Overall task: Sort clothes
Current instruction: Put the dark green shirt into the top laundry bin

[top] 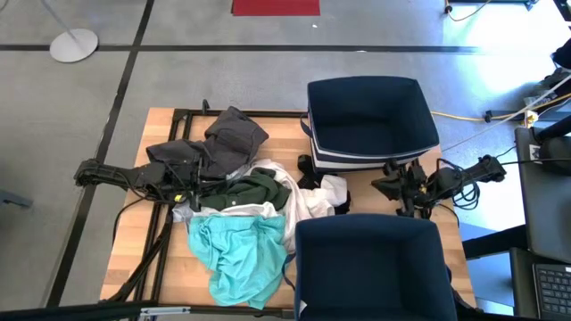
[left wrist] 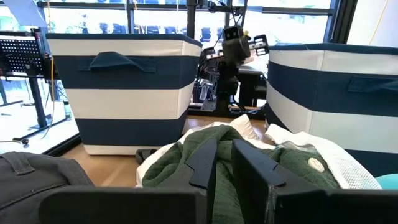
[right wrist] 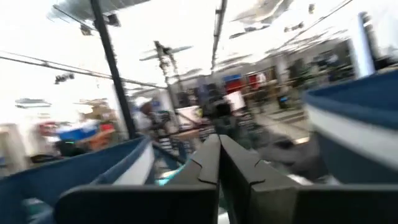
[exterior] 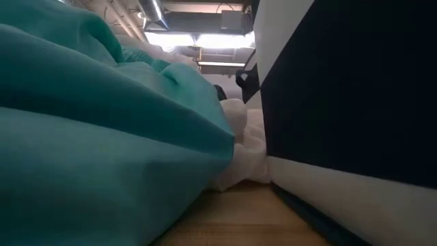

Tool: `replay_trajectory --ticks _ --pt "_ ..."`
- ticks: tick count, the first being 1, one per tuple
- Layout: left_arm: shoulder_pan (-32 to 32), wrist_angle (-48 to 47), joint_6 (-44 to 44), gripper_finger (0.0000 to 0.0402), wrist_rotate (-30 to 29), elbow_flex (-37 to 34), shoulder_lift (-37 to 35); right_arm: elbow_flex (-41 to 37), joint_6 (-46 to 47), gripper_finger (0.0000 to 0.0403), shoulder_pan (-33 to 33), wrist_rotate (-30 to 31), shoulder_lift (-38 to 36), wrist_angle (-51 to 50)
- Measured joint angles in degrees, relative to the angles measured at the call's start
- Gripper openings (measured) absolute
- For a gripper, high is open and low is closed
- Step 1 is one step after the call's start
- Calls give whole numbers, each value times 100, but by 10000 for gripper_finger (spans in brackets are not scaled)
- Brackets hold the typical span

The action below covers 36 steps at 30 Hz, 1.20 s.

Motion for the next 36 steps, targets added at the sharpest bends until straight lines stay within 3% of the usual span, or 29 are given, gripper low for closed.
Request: replay_trajectory --ticks 5,8,15,22,32,36 --pt "0 21 -66 40 0 1 0 703 -451 10 0 485 625 -225" --pt "0 39 -599 40 -18 2 0 1191 -824 10 0 500 1194 -351" --pt "0 120 -488 40 -37 0 0 2467 -1238 10 0 855 2552 -1168" --pt "0 337 -453 40 -37 2 0 3731 -1936 10 -200 941 3922 -1288" --pt "0 358 -601 40 -87 0 0 5709 -1915 10 -1300 -296 6253 -1897" --pt "0 291 -198 40 -90 2 0 6780 -1770 10 -1711 -493 7255 -2473"
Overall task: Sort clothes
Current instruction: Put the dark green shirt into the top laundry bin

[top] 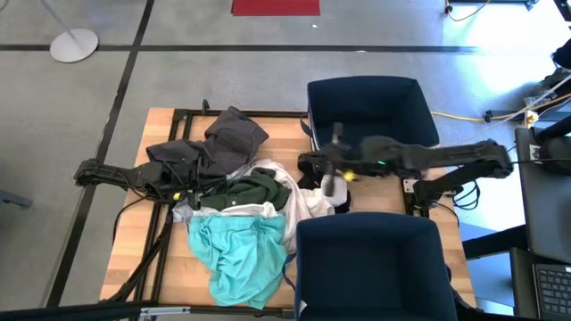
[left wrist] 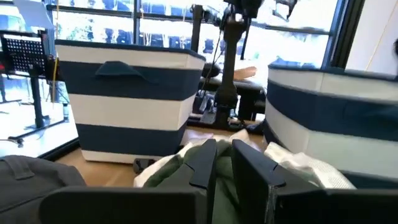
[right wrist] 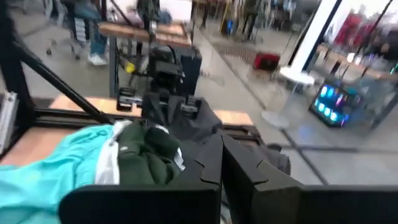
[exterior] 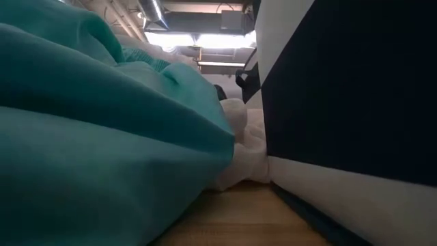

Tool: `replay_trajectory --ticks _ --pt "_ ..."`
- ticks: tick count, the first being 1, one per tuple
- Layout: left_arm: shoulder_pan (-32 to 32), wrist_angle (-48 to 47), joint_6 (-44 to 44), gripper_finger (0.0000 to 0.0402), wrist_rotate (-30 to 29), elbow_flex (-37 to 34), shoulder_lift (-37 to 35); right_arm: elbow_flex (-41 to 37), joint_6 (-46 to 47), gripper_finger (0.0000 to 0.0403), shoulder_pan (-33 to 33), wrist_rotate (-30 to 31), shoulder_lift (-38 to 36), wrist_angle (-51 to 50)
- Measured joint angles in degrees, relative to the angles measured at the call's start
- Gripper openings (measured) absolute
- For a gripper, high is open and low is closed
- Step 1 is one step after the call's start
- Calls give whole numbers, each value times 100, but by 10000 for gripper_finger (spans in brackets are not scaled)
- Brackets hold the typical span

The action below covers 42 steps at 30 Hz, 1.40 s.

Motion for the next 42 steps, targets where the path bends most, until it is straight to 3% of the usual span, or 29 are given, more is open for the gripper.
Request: replay_trajectory --ticks 7,13,19,24,28,31,42 --pt "0 85 330 40 -30 4 0 1989 475 10 -381 -866 1710 -902" --pt "0 64 328 40 -30 9 0 3161 475 10 -434 -973 2903 -1322" --pt "-10 -59 -270 40 -28 163 8 3559 468 10 -440 -973 3532 -1110" --pt "-13 -1267 -850 40 130 677 7 3565 481 10 -440 -1037 3880 -1209" --pt "-13 -1656 -808 40 158 864 5 3571 499 17 -439 -1254 4056 -1217" --pt "-13 -1760 -442 40 161 1000 4 3571 752 48 -440 -1526 4179 -1380" --pt "-11 -2094 -248 40 160 1353 4 3569 1272 230 -602 -2299 4221 -1965"
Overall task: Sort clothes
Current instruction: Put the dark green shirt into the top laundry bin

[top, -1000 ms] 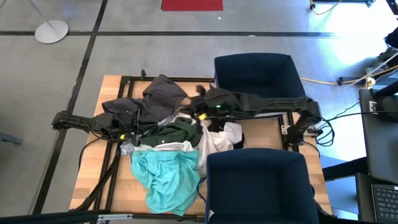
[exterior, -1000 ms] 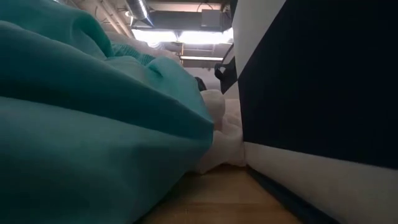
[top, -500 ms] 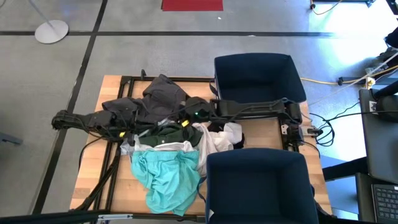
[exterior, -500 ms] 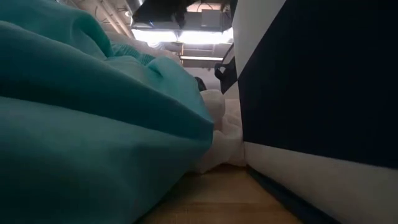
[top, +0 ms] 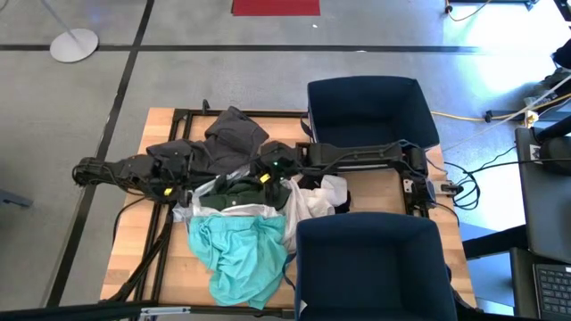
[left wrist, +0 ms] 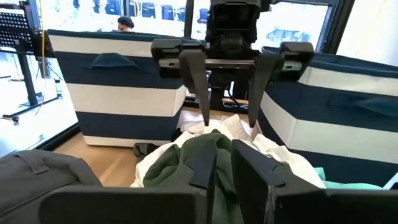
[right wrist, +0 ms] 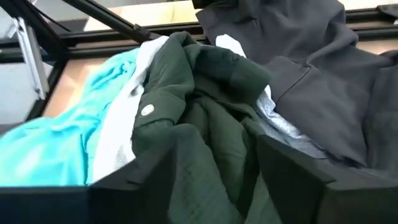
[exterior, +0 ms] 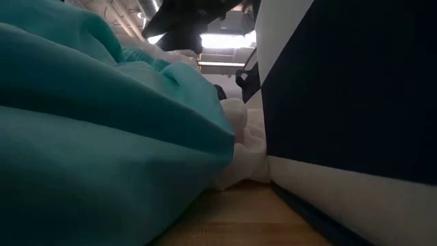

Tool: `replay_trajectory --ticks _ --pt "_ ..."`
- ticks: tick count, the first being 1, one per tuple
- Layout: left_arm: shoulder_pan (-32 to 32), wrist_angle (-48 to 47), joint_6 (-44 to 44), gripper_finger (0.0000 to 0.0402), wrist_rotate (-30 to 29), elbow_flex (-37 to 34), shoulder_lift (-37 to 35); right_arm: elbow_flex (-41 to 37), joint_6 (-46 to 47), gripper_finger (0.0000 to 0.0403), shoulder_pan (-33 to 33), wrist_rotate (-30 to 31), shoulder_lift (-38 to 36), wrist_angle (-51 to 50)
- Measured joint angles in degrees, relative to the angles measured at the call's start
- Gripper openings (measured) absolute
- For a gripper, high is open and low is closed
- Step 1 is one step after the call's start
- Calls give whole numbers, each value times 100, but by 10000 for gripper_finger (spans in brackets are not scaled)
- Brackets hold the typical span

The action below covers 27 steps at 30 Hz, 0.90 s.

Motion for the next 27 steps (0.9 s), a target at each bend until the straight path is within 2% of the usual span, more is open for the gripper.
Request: replay_trajectory --ticks 4,9,16,22,25,27 --pt "0 49 100 40 0 2 0 1 95 271 -95 -23 102 -160" --pt "0 48 106 40 0 -25 0 -4 85 292 -89 -25 258 -392" --pt "0 48 98 40 0 -52 27 -28 70 293 -85 -64 519 -647" --pt "0 39 102 40 0 -54 37 -26 49 292 -85 12 789 -395" --pt "0 55 83 40 0 -55 45 -26 10 275 -83 79 874 -305" --pt "0 45 81 40 0 -55 48 -26 -88 250 -83 86 917 -271"
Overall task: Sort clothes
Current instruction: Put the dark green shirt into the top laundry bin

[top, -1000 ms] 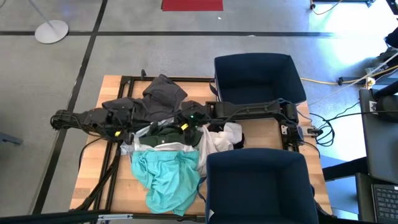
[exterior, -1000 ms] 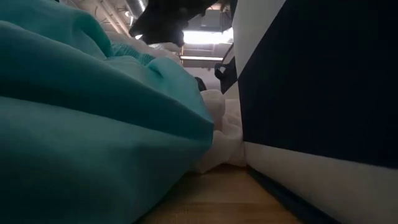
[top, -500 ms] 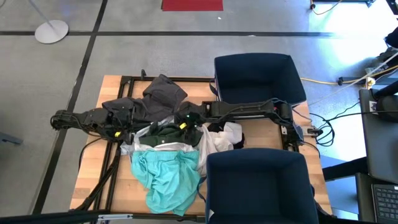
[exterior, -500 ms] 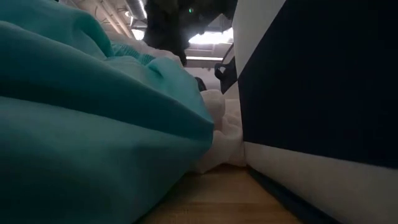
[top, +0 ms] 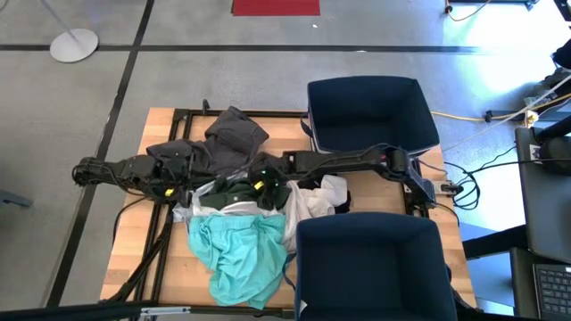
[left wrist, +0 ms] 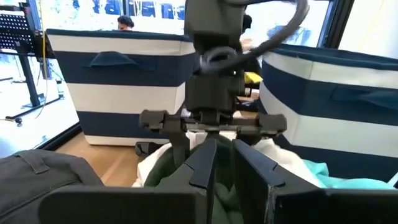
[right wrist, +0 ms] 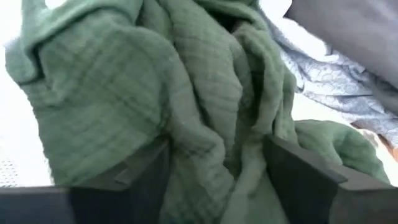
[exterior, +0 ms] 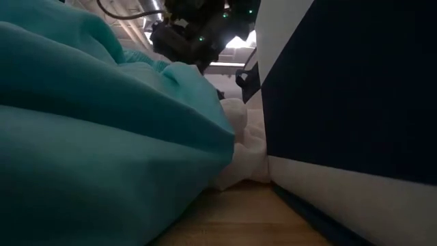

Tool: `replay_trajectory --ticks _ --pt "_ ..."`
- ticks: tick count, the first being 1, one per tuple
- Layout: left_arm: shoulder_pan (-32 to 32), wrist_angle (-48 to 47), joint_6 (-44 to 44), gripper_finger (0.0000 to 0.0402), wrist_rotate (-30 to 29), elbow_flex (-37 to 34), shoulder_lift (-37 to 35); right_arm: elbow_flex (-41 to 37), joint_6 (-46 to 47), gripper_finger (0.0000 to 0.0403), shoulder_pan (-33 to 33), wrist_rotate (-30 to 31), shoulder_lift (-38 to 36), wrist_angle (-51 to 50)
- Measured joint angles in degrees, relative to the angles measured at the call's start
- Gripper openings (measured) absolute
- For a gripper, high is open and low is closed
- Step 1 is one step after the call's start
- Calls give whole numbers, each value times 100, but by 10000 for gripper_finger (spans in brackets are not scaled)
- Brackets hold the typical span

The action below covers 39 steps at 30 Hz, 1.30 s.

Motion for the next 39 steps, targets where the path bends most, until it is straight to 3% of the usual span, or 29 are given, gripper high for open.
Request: replay_trajectory --ticks 10,15,30,39 --pt "0 0 0 40 0 0 0 150 -308 17 1 395 4 16" --pt "0 -3 -104 40 0 0 0 593 -457 19 82 673 4 -283" --pt "0 -166 -238 40 1 0 -1 2874 -1378 9 151 2087 0 -1503" --pt "0 -162 -238 40 0 0 0 2822 -1832 7 88 2995 -675 -1296"
